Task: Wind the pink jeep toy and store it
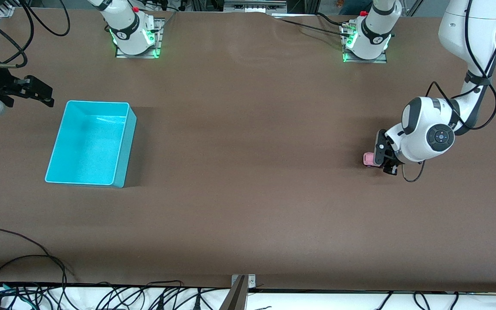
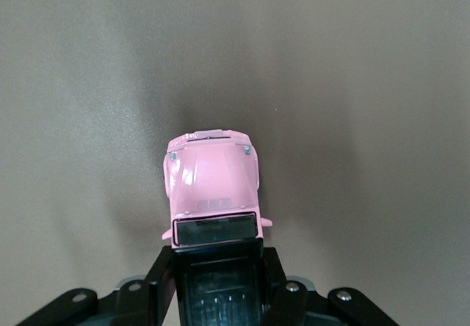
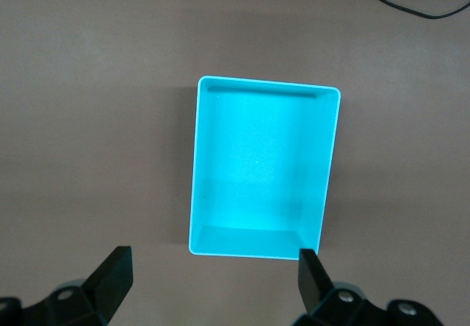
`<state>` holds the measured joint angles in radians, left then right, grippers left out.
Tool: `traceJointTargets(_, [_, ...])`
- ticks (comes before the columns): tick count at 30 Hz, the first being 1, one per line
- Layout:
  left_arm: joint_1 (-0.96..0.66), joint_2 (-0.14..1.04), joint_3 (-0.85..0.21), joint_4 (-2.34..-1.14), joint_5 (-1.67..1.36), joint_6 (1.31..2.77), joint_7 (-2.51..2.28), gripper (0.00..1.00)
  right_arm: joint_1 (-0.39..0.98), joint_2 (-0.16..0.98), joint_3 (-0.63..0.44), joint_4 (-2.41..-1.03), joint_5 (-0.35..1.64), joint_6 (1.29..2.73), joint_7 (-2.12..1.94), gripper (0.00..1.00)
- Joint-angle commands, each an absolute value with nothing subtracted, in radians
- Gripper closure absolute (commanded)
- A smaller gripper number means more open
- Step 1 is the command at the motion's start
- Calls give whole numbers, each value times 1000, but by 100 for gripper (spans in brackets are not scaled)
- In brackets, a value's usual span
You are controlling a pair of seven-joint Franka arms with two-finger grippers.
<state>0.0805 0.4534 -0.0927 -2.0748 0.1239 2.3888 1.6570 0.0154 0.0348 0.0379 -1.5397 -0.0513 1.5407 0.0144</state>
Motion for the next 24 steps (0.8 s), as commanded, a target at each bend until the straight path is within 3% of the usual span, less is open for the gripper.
traceJointTargets(1, [89,457,-95,-2076,150,2396,1663,87,9,34,38,-1526,-54,1534,3,0])
traceJointTargets(24, [117,456,-94,-2071,149,2353,1551,87,9,40,41,-1526,-54,1535,6,0])
